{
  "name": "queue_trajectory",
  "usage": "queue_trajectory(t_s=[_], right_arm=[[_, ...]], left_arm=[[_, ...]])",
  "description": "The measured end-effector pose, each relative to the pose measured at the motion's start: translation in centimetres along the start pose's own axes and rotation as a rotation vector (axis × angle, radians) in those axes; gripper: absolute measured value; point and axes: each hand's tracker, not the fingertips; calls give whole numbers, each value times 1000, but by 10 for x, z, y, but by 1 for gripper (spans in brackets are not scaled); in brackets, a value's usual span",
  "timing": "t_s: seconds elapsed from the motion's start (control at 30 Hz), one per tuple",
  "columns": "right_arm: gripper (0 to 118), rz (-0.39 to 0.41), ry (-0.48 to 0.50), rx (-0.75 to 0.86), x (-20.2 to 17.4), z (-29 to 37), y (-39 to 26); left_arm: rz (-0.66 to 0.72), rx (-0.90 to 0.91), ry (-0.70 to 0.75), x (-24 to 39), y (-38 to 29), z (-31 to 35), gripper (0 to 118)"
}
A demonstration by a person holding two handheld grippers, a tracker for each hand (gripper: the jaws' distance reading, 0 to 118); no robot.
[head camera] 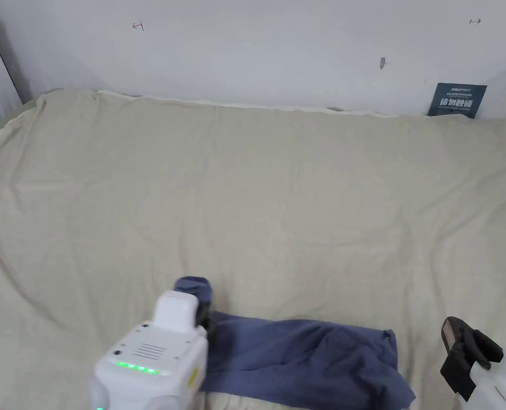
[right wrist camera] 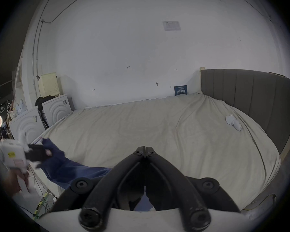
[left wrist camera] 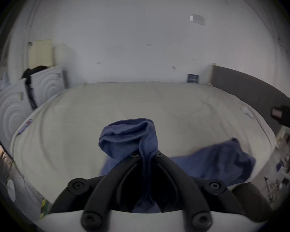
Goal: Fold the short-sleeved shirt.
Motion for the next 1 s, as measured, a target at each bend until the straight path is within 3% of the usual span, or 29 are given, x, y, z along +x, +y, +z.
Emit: queue_trajectory(t_s=[0.1, 0.13, 0.17, 0.2, 0.23, 0.27, 0.37, 0.53, 0.63, 0.67, 0.7, 0.73, 0.77, 1.0], right_arm=[[0, -6, -2, 6, 0, 8, 2], [0, -12, -8, 1, 1, 10, 2], [0, -23, -10, -2, 1, 13, 1], [0, -26, -2, -5, 1, 15, 1], [0, -24, 4, -8, 1, 16, 1], [0, -18, 4, -10, -1, 16, 1], [0, 2, 32, -12, -6, 15, 2], [0, -25, 65, 5, -20, 15, 5], [0, -25, 85, 14, -27, 17, 7], [0, -24, 91, 14, -29, 18, 8], [0, -22, 97, 14, -30, 18, 9], [0, -21, 102, 15, -31, 19, 10], [0, -19, 107, 15, -31, 19, 11], [0, 3, 79, 27, -26, 30, 18]], left_arm=[[-4, -83, -65, 40, -14, -30, 9], [7, -78, -62, 48, -21, -38, 14], [20, -105, -81, 52, -26, -48, 31], [-10, -183, -77, 54, -22, -56, 57], [-28, -229, -60, 55, -16, -60, 97], [6, -189, -81, 48, -13, -54, 117], [100, -108, -111, 22, -3, -17, 117], [26, 35, 88, -22, 11, 23, 117], [56, 7, 195, -39, 18, 12, 112], [64, 6, 170, -41, 17, 6, 94], [72, -25, 204, -37, 13, -4, 61], [57, -41, 241, -32, 8, -13, 12], [31, -44, 265, -24, -1, -28, 4], [-24, -135, 133, 50, -50, -79, 4]])
